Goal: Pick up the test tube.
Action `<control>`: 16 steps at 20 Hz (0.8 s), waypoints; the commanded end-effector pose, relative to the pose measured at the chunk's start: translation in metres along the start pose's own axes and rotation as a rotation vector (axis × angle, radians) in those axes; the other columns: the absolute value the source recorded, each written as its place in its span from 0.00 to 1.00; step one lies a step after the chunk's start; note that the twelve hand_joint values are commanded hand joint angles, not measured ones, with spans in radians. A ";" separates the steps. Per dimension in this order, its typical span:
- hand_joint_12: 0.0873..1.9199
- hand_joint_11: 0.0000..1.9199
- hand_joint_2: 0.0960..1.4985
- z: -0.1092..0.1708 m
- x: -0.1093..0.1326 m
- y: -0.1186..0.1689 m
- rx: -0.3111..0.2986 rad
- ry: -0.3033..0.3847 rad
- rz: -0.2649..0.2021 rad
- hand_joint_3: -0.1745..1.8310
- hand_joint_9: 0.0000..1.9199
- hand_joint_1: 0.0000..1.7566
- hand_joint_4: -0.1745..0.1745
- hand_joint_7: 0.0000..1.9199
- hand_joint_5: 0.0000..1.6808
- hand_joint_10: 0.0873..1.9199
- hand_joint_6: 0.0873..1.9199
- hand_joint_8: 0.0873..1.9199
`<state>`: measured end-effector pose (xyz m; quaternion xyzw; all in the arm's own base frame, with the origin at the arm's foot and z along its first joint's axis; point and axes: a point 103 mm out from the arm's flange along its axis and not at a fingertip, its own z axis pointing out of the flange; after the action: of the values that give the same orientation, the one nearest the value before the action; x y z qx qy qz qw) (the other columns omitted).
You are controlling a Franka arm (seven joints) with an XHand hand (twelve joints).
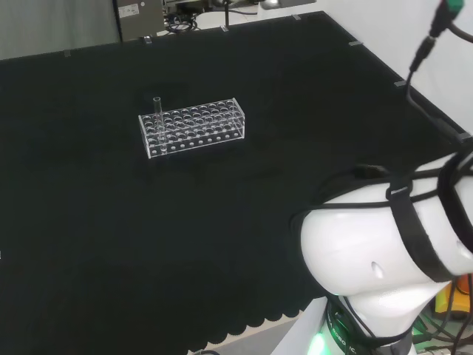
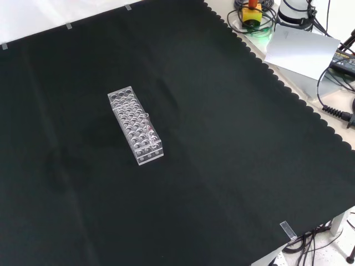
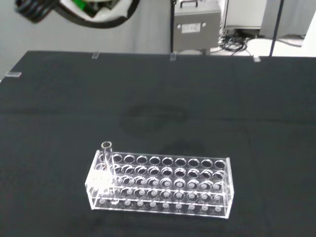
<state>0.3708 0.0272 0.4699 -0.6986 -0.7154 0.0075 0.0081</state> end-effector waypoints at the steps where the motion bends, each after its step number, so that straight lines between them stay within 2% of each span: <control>1: 0.80 0.07 0.42 0.040 0.035 0.068 0.068 0.001 -0.093 0.38 0.17 0.50 0.13 0.19 0.24 0.45 0.00 0.44; 12: 0.80 0.07 0.41 0.088 0.062 0.121 0.199 -0.006 -0.132 0.39 0.20 0.50 0.12 0.21 0.24 0.44 0.00 0.45; 16: 0.80 0.08 0.41 0.109 0.068 0.137 0.250 -0.012 -0.132 0.39 0.22 0.50 0.12 0.24 0.25 0.43 0.00 0.44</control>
<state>0.4769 0.0780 0.3822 -0.6559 -0.7473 0.0759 0.0741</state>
